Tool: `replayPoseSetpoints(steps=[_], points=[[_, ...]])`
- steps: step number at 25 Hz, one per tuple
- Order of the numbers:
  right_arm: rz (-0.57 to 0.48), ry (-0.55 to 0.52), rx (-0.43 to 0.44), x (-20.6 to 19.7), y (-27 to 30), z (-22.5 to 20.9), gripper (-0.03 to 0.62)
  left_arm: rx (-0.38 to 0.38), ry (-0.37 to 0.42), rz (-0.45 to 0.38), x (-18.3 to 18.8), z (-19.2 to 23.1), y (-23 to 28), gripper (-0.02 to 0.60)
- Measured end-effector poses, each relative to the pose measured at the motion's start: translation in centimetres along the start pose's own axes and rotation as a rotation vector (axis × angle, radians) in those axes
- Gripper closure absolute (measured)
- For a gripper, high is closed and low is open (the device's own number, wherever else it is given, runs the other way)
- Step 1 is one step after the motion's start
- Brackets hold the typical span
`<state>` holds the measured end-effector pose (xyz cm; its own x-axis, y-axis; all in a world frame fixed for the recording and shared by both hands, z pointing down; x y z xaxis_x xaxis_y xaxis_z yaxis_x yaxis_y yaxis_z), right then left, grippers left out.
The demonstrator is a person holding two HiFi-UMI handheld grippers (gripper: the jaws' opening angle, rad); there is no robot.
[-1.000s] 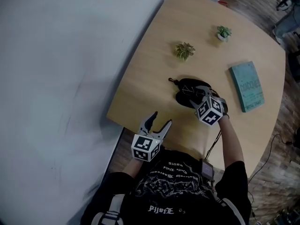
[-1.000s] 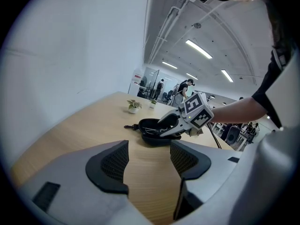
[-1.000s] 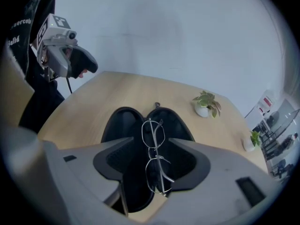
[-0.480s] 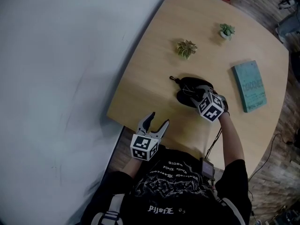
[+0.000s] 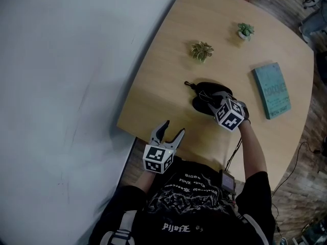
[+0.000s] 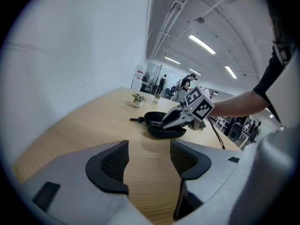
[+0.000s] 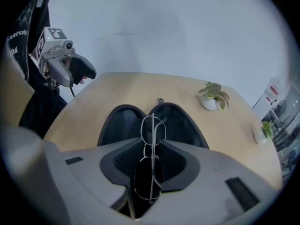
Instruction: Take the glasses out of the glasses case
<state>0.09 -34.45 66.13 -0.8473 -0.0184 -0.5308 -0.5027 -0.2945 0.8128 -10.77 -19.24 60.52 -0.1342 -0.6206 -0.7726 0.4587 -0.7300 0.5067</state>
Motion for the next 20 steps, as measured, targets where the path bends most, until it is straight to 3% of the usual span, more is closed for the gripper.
replayPoseSetpoints(steps=[12,16,20], points=[[-0.056,0.044,-0.093,1.5,-2.5,-1.0,0.493,-0.028,0.009,-0.025,0.8,-0.1,0.0,0.296],[-0.06,0.043,-0.114,2.1,-3.8,-0.6,0.493,-0.031,-0.05,-0.073,2.2,-0.1,-0.3,0.296],[-0.114,0.112,-0.161,2.9,-5.8,-0.6,0.493,-0.04,-0.034,-0.097,3.4,-0.9,-0.3,0.296]])
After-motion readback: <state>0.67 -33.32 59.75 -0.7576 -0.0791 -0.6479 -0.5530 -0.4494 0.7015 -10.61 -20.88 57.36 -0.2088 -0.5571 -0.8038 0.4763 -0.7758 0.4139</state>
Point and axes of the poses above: the fingertips, and each gripper's own axes: y forward along the fingers, z to its left, x out of its top, the point moved 2 cm from there along -y, backward along the fingers, and after that the axes turned 11 degrees about -x, right-handed, at the moved point
